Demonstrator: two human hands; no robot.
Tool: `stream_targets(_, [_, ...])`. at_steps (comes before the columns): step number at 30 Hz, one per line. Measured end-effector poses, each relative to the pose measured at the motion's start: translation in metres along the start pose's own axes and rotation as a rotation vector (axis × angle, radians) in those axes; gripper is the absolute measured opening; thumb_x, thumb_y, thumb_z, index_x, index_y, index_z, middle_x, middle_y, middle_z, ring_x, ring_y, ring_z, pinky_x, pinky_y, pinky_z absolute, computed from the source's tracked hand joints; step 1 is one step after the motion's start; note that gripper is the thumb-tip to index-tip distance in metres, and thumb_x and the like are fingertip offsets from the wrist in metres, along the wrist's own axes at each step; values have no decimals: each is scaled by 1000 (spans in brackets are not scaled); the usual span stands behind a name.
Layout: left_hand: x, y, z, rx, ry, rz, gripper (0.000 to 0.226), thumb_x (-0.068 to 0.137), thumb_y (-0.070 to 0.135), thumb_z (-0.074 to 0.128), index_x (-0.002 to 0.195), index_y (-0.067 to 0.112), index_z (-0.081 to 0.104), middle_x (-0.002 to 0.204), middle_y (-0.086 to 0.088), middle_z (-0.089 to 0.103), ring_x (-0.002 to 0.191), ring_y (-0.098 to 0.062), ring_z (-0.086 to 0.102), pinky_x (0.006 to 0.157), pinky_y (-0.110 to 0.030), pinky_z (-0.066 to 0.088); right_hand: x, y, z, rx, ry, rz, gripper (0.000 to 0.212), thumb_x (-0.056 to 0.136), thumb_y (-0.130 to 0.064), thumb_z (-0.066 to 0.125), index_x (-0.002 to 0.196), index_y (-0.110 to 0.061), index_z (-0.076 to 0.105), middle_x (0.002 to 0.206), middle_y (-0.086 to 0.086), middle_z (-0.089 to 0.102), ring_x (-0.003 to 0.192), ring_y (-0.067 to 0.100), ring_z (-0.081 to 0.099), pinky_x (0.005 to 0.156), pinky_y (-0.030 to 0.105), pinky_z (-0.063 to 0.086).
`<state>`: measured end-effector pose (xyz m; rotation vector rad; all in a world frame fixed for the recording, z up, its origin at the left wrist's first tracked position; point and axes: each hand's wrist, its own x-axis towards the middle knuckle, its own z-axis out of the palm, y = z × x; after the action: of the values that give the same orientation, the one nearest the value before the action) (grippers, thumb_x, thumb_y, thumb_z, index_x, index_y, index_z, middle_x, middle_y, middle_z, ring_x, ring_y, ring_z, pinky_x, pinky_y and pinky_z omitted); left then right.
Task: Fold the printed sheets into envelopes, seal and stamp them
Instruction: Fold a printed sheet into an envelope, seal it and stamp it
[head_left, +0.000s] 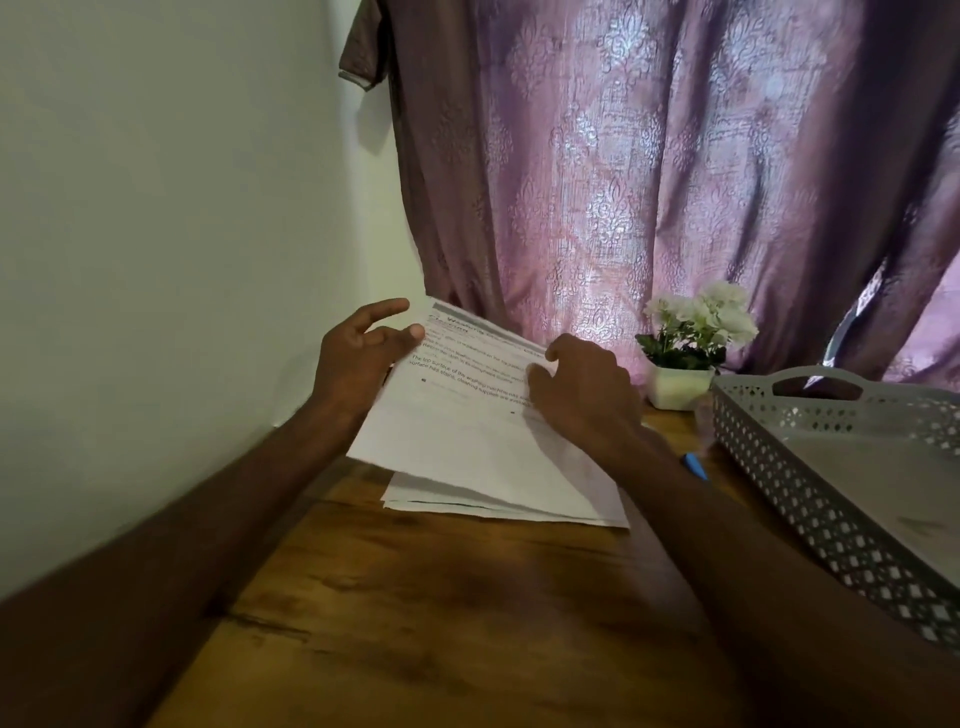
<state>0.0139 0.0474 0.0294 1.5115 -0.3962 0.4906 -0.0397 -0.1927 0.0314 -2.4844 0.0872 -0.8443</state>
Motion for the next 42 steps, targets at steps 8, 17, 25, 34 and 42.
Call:
stream_targets(8, [13, 11, -12, -174, 23, -183, 34, 99, 27, 68, 133, 32, 68, 123, 11, 71, 98, 0, 73, 84, -13, 53, 10, -4, -6, 519, -87, 273, 31, 91, -42, 67, 114, -22, 62, 111, 2, 67, 103, 25, 67, 91, 41, 57])
stream_targets(17, [2, 10, -17, -626, -261, -344, 60, 84, 19, 55, 143, 9, 61, 138, -20, 62, 114, -36, 61, 99, -45, 46, 15, -3, -24, 1269, -207, 614, 29, 90, 1, 72, 118, 2, 67, 103, 20, 75, 96, 36, 72, 91, 52, 59])
stream_targets(25, [0, 1, -15, -529, -240, -390, 34, 95, 48, 68, 93, 18, 84, 90, -7, 80, 83, -27, 79, 73, -41, 62, 13, 3, -27, 1248, -244, 589, 28, 85, 2, 73, 113, -3, 74, 98, 13, 76, 83, 30, 71, 75, 44, 61])
stream_targets(34, [-5, 0, -9, -411, -139, -447, 51, 90, 19, 74, 135, -2, 63, 130, -26, 69, 117, -42, 70, 95, -55, 60, 5, 0, -28, 1239, -238, 606, 34, 88, -16, 79, 118, 0, 70, 111, 22, 75, 105, 44, 71, 95, 65, 53])
stream_targets(42, [-6, 0, -6, -285, -72, -412, 42, 88, 17, 80, 124, -3, 69, 119, -22, 76, 110, -39, 74, 99, -54, 59, 5, -1, -24, 1186, -179, 637, 33, 88, -12, 79, 116, 3, 70, 110, 22, 75, 103, 44, 71, 91, 66, 54])
